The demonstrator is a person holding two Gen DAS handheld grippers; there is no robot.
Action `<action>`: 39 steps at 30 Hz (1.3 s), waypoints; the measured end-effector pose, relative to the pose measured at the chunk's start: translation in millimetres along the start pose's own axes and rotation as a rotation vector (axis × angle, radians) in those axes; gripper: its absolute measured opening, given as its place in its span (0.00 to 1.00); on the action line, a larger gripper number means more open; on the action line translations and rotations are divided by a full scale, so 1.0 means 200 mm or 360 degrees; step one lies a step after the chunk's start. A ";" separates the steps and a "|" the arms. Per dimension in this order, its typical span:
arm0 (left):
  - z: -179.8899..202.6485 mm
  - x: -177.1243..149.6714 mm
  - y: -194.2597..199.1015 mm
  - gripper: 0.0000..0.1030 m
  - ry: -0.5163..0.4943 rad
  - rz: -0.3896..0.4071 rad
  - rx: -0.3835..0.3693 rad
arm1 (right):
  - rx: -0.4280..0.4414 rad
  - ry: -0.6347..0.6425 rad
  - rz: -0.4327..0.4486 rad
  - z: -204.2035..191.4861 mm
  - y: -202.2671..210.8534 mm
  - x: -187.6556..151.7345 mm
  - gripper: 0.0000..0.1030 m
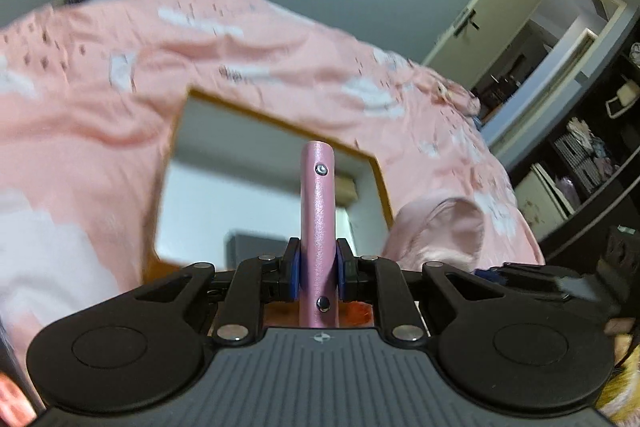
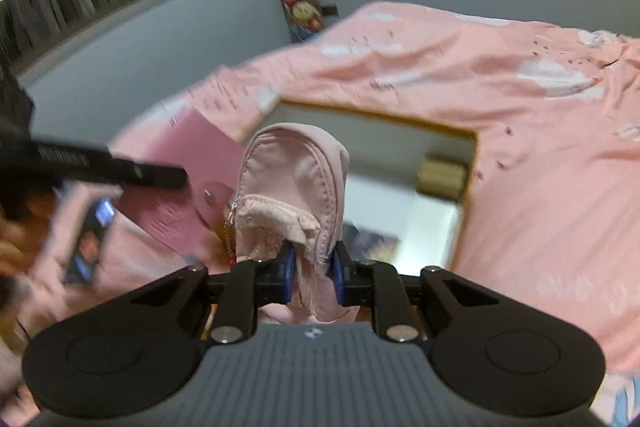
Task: Organize objects
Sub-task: 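Lift the pink pouch with the right gripper while the left gripper carries the wallet toward the box, then lower the pink wallet into the orange box and open the left gripper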
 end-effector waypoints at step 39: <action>-0.48 -0.05 -0.63 0.21 0.0067 -0.0535 0.0424 | -0.0074 -0.0234 -0.0396 0.11 -0.86 0.19 0.20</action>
Point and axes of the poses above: each gripper's, at about its wrist camera, not at the fingertips, and y roughly against the way its jaws point, z to its right, x to its top, the point moved 6 cm from there along -y, roughly the way its jaws point, and after that the axes turned 14 degrees about -x, right-handed, at the moved point
